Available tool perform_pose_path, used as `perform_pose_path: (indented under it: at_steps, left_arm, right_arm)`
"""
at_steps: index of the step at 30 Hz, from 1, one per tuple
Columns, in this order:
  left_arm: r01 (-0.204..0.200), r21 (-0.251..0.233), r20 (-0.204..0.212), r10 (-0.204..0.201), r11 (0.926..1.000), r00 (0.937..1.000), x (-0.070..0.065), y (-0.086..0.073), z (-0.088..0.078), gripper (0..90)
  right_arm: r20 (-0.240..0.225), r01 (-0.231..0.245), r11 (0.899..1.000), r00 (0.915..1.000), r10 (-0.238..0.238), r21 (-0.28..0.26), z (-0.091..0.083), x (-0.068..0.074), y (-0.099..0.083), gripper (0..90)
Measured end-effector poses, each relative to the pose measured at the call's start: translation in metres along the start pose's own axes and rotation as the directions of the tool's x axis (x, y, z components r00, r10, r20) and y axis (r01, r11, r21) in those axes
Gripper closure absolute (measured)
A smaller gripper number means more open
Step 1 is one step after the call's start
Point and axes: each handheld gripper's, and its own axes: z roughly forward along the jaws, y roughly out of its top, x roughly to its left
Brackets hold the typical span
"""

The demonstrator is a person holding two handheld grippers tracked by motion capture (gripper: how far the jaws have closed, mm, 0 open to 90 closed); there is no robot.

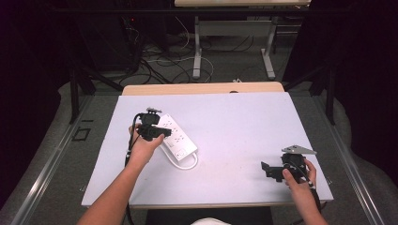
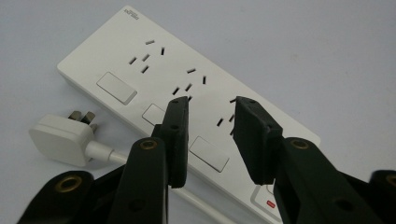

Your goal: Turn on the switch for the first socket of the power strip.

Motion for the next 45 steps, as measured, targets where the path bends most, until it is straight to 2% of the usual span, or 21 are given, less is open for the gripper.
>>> perform_pose_path:
  at_steps: [9, 12, 13, 15, 20, 23, 24, 27, 30, 37, 39, 44, 45]
  left_arm:
    - [0.007, 0.031, 0.005, -0.008, 0.9995, 1.0000, -0.003, 0.000, 0.001, 76.6]
    - [-0.007, 0.041, 0.005, 0.007, 0.9991, 1.0000, -0.003, -0.001, 0.002, 80.6]
    - [0.001, 0.043, 0.007, -0.002, 0.9991, 1.0000, -0.004, -0.001, 0.002, 82.1]
    - [-0.011, 0.054, 0.005, 0.010, 0.9985, 0.9999, -0.004, -0.001, 0.002, 84.0]
    - [-0.010, 0.070, 0.013, 0.009, 0.9975, 0.9999, -0.006, -0.002, 0.004, 89.2]
    - [-0.025, 0.084, 0.019, 0.023, 0.9961, 0.9995, -0.006, -0.002, 0.005, 89.9]
    - [-0.015, 0.088, 0.021, 0.013, 0.9960, 0.9997, -0.007, -0.002, 0.006, 90.0]
    - [-0.030, 0.102, 0.027, 0.027, 0.9944, 0.9993, -0.006, -0.003, 0.009, 90.0]
    - [-0.024, 0.114, 0.033, 0.020, 0.9932, 0.9993, -0.008, -0.004, 0.011, 90.0]
    - [-0.050, 0.155, 0.040, 0.044, 0.9867, 0.9982, -0.009, -0.005, 0.015, 90.0]
    - [-0.041, 0.157, 0.039, 0.035, 0.9867, 0.9986, -0.010, -0.006, 0.017, 90.0]
    - [-0.056, 0.174, 0.039, 0.050, 0.9832, 0.9980, -0.010, -0.006, 0.020, 90.0]
    - [-0.046, 0.176, 0.037, 0.040, 0.9833, 0.9985, -0.011, -0.007, 0.021, 90.0]
  right_arm:
    - [-0.003, 0.005, 1.000, 1.0000, -0.005, 0.001, 0.000, 0.000, 0.000, 0.0]
    - [-0.003, 0.004, 1.000, 1.0000, -0.004, 0.002, 0.000, 0.000, 0.000, 0.0]
    - [-0.004, 0.004, 1.000, 1.0000, -0.004, 0.002, 0.000, 0.000, 0.000, 0.0]
    - [-0.006, 0.001, 1.000, 1.0000, -0.001, 0.005, 0.001, 0.000, -0.001, 0.0]
    - [-0.008, 0.007, 1.000, 0.9999, -0.007, 0.001, 0.001, 0.000, -0.001, 0.0]
    - [-0.010, 0.003, 1.000, 0.9999, -0.003, 0.004, 0.001, 0.000, -0.001, 0.0]
    - [-0.010, 0.003, 1.000, 0.9999, -0.003, 0.004, 0.001, 0.000, -0.001, 0.0]
    - [-0.010, 0.002, 1.000, 0.9999, -0.002, 0.005, 0.001, 0.000, -0.001, 0.0]
    - [-0.007, 0.002, 1.000, 1.0000, -0.001, 0.005, 0.001, 0.000, -0.001, 0.0]
    - [-0.009, 0.000, 1.000, 1.0000, 0.001, 0.006, 0.001, 0.000, -0.001, 0.0]
    - [-0.009, 0.001, 1.000, 1.0000, -0.001, 0.006, 0.001, 0.000, -0.001, 0.0]
    - [-0.011, 0.000, 1.000, 0.9999, 0.001, 0.008, 0.001, -0.001, -0.001, 0.0]
    - [-0.010, 0.000, 1.000, 0.9999, 0.000, 0.008, 0.001, -0.001, -0.001, 0.0]
